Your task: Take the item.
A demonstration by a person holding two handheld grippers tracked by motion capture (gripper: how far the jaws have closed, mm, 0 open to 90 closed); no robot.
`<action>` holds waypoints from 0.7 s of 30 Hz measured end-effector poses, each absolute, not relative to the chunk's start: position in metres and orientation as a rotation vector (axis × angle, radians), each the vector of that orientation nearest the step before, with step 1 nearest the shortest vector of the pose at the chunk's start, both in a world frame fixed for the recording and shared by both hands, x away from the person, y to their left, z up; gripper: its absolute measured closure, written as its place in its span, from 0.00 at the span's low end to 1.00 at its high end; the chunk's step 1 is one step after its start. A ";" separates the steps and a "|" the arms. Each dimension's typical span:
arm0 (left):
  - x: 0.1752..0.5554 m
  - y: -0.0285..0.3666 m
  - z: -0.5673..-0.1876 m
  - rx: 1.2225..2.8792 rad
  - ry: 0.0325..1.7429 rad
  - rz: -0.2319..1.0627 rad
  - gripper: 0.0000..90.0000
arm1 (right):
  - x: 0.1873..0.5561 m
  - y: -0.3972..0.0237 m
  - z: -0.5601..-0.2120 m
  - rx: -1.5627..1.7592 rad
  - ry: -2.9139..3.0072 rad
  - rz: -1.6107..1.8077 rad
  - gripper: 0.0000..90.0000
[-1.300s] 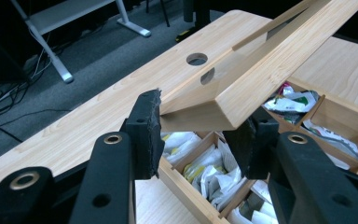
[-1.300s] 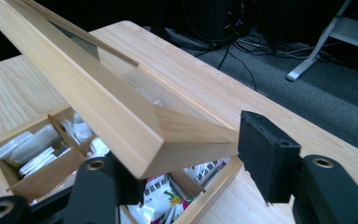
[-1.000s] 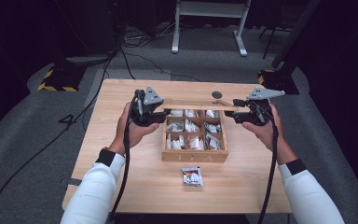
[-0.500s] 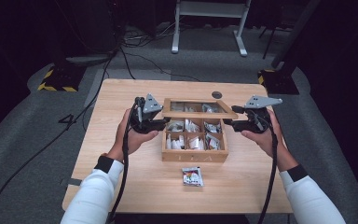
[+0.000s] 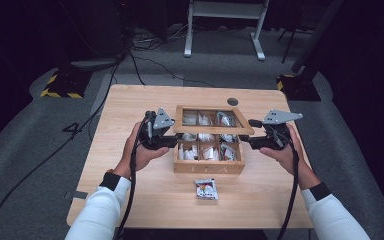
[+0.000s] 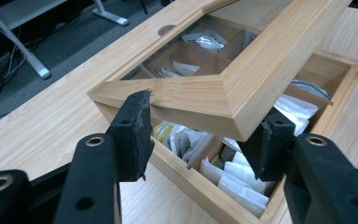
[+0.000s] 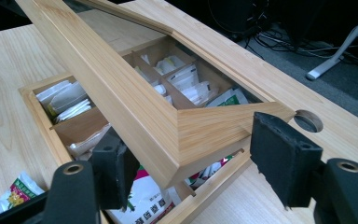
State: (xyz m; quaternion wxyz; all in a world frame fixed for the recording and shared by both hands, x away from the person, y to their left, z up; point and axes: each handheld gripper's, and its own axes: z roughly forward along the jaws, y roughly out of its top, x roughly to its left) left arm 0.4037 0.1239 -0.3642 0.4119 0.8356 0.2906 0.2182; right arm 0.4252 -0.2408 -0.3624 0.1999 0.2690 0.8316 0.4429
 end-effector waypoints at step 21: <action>0.398 0.125 -0.394 2.144 0.739 0.491 0.44 | 0.415 -0.245 -0.389 0.772 2.391 1.261 0.28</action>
